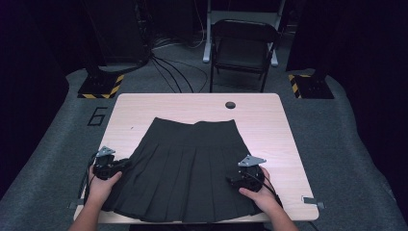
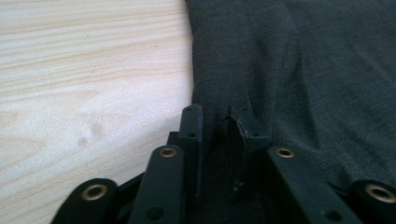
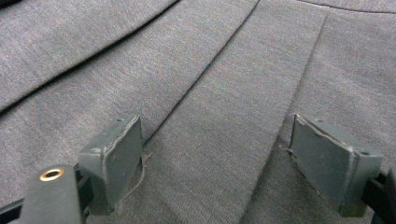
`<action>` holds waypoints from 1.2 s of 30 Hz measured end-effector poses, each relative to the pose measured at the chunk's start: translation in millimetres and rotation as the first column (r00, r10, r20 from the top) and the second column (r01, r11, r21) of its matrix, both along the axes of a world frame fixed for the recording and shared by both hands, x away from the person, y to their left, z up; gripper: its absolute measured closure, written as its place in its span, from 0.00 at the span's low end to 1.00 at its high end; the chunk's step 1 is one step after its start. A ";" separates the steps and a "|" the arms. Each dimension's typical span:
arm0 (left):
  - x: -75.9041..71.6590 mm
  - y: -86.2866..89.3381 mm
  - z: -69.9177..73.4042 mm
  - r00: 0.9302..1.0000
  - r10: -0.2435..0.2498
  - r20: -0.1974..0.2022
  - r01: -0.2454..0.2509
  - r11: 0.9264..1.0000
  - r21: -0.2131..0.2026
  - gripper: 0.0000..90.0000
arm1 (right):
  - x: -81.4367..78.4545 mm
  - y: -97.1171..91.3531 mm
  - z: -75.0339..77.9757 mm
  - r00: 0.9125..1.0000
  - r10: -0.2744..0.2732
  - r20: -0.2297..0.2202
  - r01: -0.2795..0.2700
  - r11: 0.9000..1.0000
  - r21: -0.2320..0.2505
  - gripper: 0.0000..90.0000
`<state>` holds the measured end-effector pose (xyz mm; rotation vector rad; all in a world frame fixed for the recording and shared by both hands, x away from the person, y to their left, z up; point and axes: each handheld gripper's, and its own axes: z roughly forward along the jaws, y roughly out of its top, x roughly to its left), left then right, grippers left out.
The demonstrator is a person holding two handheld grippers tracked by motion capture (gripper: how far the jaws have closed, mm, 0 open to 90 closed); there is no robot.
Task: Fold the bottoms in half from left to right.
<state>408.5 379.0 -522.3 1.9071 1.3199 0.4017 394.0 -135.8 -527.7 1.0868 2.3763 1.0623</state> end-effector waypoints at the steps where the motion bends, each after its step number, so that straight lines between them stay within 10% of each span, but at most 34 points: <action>1: -0.5 -2.5 0.0 1.000 0.007 0.013 -0.007 1.000 0.027 0.88 | 0.0 0.1 -0.1 1.000 -0.002 0.003 0.002 1.000 0.001 0.19; 17: -1.8 -9.4 12.6 1.000 0.016 0.005 -0.017 0.999 0.046 0.97 | -0.1 0.4 -0.2 1.000 -0.007 0.004 0.007 1.000 0.004 0.19; 36: -13.6 -38.4 44.2 0.989 -0.082 0.121 0.080 0.997 0.016 0.97 | 0.0 0.1 -0.1 1.000 -0.003 0.003 0.003 1.000 0.002 0.19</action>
